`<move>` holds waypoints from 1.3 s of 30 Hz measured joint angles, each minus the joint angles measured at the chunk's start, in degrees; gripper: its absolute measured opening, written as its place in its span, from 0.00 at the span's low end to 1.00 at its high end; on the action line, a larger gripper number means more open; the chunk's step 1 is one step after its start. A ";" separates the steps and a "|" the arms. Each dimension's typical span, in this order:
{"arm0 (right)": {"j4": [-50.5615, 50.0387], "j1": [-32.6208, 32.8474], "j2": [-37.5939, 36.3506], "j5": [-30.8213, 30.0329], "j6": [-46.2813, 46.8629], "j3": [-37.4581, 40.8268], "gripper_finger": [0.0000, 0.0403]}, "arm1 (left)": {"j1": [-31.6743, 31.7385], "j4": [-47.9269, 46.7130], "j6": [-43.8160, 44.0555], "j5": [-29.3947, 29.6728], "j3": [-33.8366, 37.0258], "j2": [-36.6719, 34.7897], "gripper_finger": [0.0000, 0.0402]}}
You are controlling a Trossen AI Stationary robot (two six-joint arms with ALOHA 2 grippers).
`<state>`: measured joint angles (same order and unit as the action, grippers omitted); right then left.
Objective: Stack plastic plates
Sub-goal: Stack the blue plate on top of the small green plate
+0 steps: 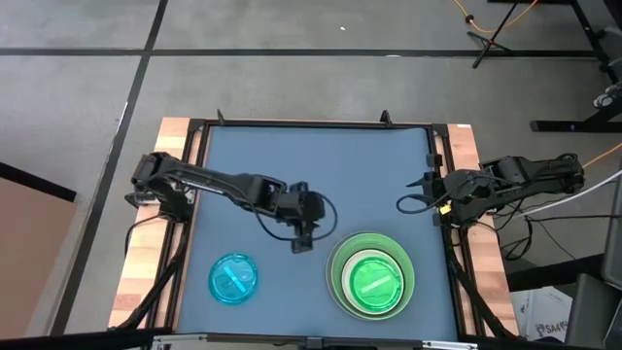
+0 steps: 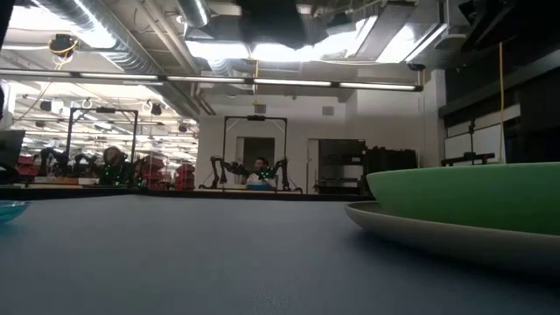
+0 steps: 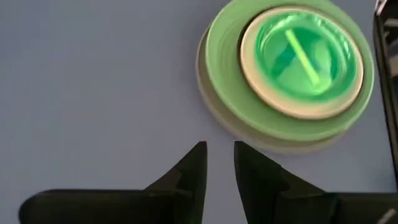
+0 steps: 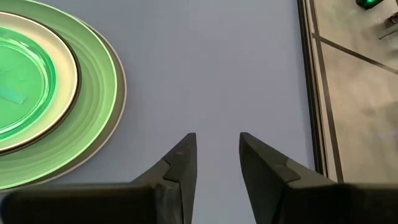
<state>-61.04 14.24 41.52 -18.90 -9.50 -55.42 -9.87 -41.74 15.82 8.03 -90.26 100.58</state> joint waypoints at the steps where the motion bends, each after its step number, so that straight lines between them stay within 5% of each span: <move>1: 0.02 0.00 0.00 0.00 0.00 0.00 0.27 | 0.00 -2.06 -0.01 -0.01 0.00 -0.85 0.18; 11: 0.04 0.00 -0.02 0.00 0.11 0.00 0.27 | -0.44 -12.69 0.02 0.04 3.33 -6.93 0.18; 30: 0.02 0.00 0.00 0.00 0.18 0.00 0.27 | -1.55 -9.20 12.97 0.00 33.79 -29.17 0.18; 39: 0.00 0.00 -0.01 0.02 0.19 0.00 0.27 | -2.69 -7.74 19.14 -2.31 44.38 -31.99 0.18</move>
<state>-61.04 14.24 41.51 -18.88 -9.31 -55.42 -12.56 -49.47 34.96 5.72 -45.88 68.59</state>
